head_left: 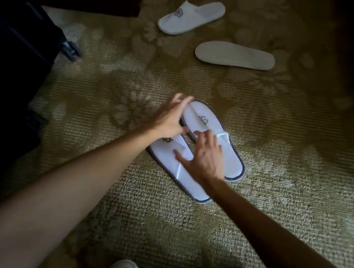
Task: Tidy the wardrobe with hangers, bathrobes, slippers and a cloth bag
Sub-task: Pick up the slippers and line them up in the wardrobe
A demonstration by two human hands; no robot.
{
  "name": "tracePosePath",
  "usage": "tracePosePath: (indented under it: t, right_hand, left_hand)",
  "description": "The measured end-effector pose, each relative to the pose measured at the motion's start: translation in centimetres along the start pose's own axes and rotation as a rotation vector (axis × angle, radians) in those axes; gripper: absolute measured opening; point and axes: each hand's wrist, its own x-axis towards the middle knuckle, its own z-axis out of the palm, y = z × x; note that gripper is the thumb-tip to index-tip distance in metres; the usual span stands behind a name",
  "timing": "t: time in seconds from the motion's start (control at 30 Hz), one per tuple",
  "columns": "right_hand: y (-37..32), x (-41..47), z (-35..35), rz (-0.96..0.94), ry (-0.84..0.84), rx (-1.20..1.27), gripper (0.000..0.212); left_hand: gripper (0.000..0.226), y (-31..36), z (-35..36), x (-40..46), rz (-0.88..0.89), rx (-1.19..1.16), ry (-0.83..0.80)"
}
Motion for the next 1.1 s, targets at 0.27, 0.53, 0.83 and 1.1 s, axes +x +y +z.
tracePosePath:
  t: [0.27,0.53,0.83,1.1]
  right_hand:
    - [5.3,5.4,-0.7,0.323,-0.136,-0.034,0.111]
    - [4.9,5.6,-0.3,0.462,-0.065,0.378,0.074]
    - [-2.2,12.8,1.6,0.396,-0.183,0.511,0.070]
    - [-7.5,14.4,5.4,0.376,-0.139,0.358,0.069]
  left_hand:
    - [0.081,-5.9,4.3,-7.8,-0.664,-0.320,0.186]
    - [0.039,-6.0,3.4,-5.3,-0.686,-0.728,0.289]
    - [0.032,-13.5,-4.3,-2.4,-0.745,-0.652,0.497]
    - [0.033,-19.0,-3.6,-2.3,-0.875,-0.558,0.526]
